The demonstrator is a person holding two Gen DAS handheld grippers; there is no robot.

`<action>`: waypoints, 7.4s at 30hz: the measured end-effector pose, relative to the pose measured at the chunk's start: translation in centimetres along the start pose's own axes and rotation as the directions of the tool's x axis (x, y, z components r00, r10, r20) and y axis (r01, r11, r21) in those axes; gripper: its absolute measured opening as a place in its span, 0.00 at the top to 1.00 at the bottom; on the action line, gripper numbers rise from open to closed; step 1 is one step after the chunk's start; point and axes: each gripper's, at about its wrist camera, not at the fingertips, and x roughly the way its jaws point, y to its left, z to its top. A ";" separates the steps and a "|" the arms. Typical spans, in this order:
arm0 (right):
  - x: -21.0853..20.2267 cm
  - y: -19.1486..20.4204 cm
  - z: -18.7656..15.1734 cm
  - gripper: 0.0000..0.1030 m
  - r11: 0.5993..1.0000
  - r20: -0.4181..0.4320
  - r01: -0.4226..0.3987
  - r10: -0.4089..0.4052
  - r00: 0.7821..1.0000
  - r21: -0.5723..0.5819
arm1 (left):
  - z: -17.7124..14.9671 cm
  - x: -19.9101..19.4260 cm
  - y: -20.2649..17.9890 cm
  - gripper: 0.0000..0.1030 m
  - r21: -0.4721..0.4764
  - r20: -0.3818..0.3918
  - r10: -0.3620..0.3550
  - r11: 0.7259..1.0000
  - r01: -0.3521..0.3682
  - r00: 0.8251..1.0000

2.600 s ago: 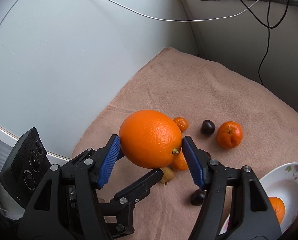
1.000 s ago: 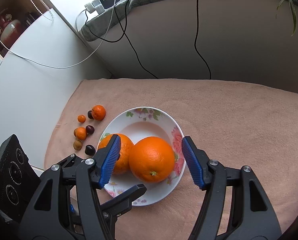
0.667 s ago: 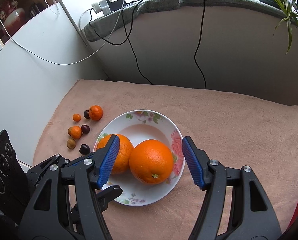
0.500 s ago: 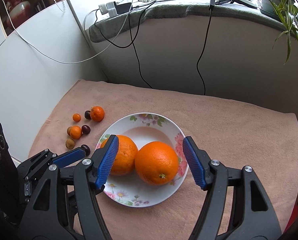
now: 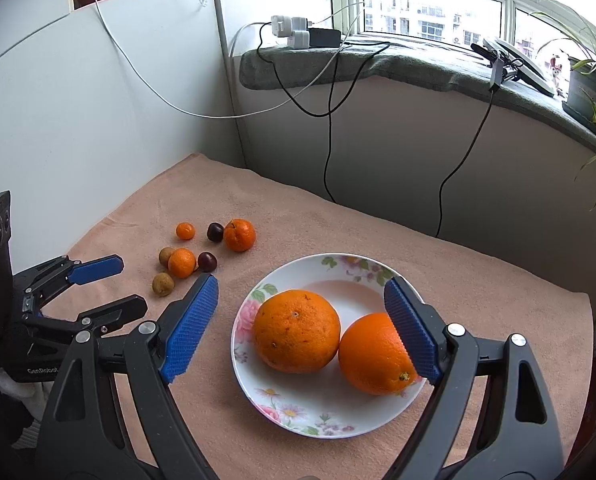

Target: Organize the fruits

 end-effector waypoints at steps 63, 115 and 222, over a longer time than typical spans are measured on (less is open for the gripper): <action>13.3 11.4 -2.0 0.72 0.941 -0.339 -0.155 0.047 0.940 -0.299 | -2.7 4.8 7.1 0.80 -0.120 -0.134 -0.058 0.992 0.042 0.989; 4.6 -5.9 -0.8 0.72 0.999 -0.146 -0.013 0.020 0.989 0.049 | -1.0 3.2 -10.3 0.80 0.092 -0.112 -0.334 0.934 0.344 0.936; 21.1 6.2 6.3 0.51 0.991 -0.409 -0.057 0.104 0.907 0.124 | 0.4 8.2 9.8 0.79 0.015 -0.183 -0.048 0.999 0.052 0.982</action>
